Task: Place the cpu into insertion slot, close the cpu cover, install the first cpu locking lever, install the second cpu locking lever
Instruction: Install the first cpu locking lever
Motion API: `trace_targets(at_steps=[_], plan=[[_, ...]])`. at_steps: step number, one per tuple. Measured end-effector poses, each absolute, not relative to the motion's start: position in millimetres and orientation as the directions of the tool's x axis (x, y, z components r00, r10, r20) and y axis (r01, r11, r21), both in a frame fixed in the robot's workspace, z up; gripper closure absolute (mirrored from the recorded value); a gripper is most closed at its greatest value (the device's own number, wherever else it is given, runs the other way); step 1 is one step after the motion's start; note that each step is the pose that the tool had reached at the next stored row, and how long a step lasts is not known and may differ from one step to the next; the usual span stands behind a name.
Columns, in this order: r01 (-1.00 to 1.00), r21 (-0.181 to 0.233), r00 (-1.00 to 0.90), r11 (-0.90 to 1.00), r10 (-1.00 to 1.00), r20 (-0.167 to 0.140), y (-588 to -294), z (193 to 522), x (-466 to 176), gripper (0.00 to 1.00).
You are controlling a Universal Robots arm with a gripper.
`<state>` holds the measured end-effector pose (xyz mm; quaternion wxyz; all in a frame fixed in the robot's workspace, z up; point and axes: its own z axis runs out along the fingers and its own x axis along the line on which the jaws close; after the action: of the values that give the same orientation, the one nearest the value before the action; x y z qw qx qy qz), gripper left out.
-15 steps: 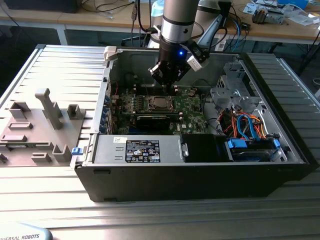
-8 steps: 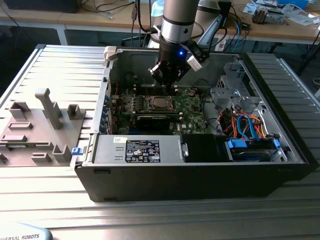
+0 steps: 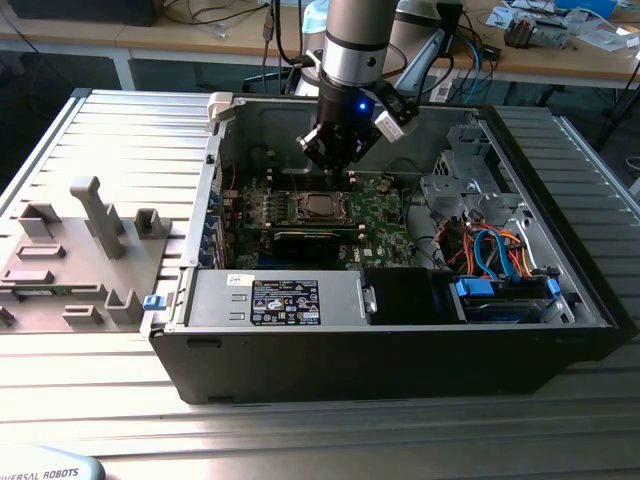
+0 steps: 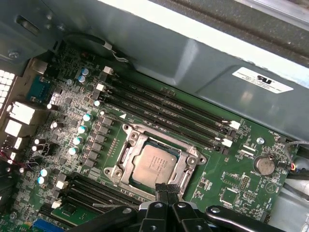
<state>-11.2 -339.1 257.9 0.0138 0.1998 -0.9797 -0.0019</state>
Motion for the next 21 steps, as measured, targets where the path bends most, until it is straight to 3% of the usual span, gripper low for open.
trace_targets(at_steps=[21], plan=[[-0.403, 0.009, -0.915, 0.915, -0.403, 0.026, -339.1, 258.0, -11.2, 0.89]])
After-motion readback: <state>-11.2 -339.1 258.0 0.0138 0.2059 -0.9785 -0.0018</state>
